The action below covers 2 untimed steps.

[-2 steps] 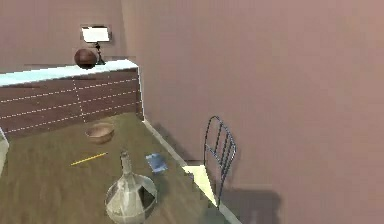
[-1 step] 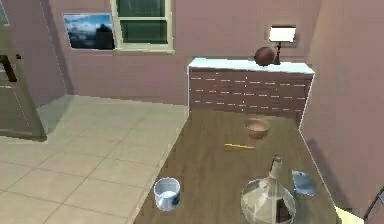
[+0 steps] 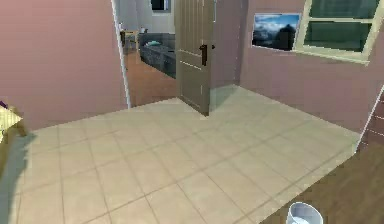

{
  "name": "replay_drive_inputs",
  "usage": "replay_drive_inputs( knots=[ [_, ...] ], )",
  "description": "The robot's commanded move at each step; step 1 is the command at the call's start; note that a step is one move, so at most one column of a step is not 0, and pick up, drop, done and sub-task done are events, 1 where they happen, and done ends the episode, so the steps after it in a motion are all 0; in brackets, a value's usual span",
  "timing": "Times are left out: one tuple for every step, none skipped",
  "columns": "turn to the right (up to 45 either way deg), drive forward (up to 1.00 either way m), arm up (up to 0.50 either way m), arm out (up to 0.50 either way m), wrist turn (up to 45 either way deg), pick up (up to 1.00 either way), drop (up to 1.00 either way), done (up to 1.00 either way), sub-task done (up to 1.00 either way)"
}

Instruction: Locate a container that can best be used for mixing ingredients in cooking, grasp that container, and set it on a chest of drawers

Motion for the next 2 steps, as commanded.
replay_drive_inputs(
  knots=[
    [-24.0, 0.00, 0.00, 0.00, 0.0, 0.00, 0.00, 0.00, 0.00],
    [3.0, 0.00, 0.00, 0.00, 0.0, 0.00, 0.00, 0.00, 0.00]
  ],
)
